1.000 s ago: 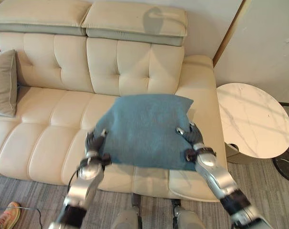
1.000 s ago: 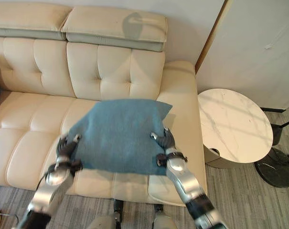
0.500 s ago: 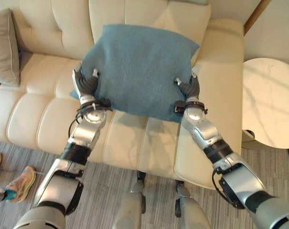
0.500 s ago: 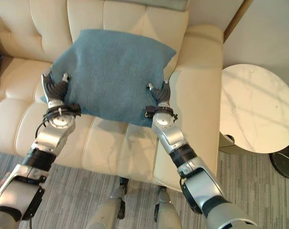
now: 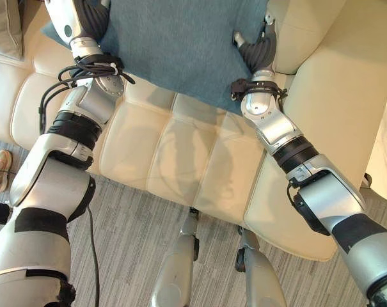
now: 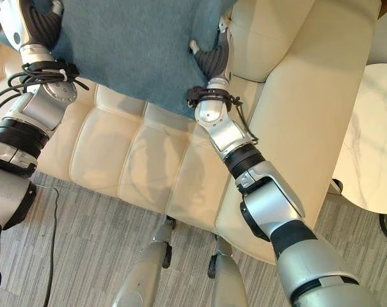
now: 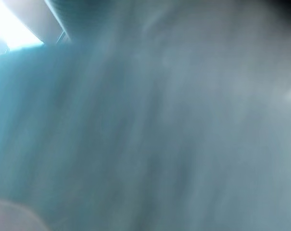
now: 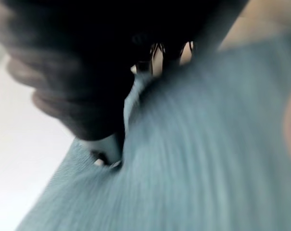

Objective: Pick up all the scattered cushions and arrange them neatly on the sofa.

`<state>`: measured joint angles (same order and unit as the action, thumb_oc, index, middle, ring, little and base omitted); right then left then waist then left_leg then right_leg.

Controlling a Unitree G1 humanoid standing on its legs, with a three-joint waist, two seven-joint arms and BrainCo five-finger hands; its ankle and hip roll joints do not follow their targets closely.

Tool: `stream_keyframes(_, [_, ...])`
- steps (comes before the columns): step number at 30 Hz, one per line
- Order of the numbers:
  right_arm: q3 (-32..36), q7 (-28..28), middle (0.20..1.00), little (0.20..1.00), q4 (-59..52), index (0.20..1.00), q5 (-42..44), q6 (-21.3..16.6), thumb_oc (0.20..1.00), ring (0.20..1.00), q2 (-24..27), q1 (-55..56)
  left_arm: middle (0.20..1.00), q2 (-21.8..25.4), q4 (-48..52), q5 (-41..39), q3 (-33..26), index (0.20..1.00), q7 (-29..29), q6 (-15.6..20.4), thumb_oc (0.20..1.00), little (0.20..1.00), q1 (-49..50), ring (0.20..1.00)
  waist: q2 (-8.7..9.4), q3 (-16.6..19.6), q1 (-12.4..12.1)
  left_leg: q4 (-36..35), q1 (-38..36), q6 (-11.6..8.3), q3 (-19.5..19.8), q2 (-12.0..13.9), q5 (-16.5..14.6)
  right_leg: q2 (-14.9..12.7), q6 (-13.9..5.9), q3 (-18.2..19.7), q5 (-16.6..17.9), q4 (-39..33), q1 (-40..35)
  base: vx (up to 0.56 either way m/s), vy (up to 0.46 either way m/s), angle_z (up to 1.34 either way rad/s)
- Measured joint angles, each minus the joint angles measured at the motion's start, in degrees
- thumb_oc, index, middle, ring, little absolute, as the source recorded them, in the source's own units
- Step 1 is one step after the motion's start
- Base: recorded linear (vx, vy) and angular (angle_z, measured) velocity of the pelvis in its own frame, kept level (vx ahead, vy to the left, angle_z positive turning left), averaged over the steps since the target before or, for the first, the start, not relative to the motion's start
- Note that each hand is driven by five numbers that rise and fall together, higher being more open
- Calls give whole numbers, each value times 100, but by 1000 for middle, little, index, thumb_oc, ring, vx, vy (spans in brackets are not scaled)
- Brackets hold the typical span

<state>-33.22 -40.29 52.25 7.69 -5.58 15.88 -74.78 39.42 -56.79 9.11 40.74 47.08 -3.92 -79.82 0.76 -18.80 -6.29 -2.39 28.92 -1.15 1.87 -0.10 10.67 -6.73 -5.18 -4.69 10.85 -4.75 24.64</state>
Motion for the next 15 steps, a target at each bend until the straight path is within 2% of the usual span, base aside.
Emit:
stream_keyframes(1, [-203, 114, 1000, 1000, 271, 1000, -87, 72, 1000, 1000, 101, -92, 1000, -23, -218, 126, 249, 1000, -113, -55, 1000, 1000, -103, 1000, 2, -1, 23, 2, 1, 0, -13, -1, 0, 0, -2, 2, 1, 0, 4, -26, 15, -4])
stream_keyframes(2, [-689, 388, 1000, 1000, 643, 1000, -341, 234, 1000, 1000, 226, -181, 1000, -51, -497, 344, 646, 1000, -356, -140, 1000, 1000, -197, 1000, 5, -2, 4, 10, 2, 0, -38, -6, 0, -7, -3, 3, 2, 1, 5, -12, -9, -6])
stream_keyframes(4, [-1079, 692, 1000, 1000, 691, 1000, -620, 449, 1000, 1000, 416, -179, 1000, -54, -535, 571, 781, 1000, -570, -221, 1000, 1000, -190, 1000, 24, -13, 48, 10, 13, 1, -74, -6, 0, -2, -3, 2, 2, 1, 27, -34, -1, -5])
stream_keyframes(5, [-1562, 890, 1000, 1000, 807, 1000, -858, 516, 1000, 1000, 506, -204, 1000, -96, -811, 776, 1206, 1000, -725, -229, 1000, 1000, -250, 1000, 26, -13, 81, 20, 17, 1, -77, 0, 0, 18, -4, 3, 3, 1, 29, 0, 0, 0])
stream_keyframes(7, [-1977, 1312, 1000, 1000, 880, 1000, -1266, 609, 1000, 1000, 631, -196, 1000, -110, -929, 1124, 1687, 1000, -1072, -225, 1000, 1000, -314, 1000, 38, -14, 136, 71, 78, 2, -88, 0, -1, 24, -4, 3, 4, 3, 71, 0, 0, 0])
stream_keyframes(11, [-2012, 1830, 1000, 1000, 1248, 1000, -1302, 549, 1000, 1000, 549, -177, 1000, -172, -1129, 1468, 1906, 1000, -1481, -172, 1000, 1000, -451, 1000, 43, -14, 204, 104, 128, 3, -145, 12, -3, 33, -4, 37, 4, 3, 147, -7, -15, -8])
stream_keyframes(15, [-1947, 2040, 1000, 1000, 1325, 1000, -1084, 545, 1000, 1000, 590, -132, 1000, -166, -1320, 1494, 1952, 1000, -1710, -186, 1000, 1000, -424, 1000, 41, -12, 251, 109, 161, 3, -231, 30, -4, 40, 24, 98, 41, 4, 220, 5, -22, -10])
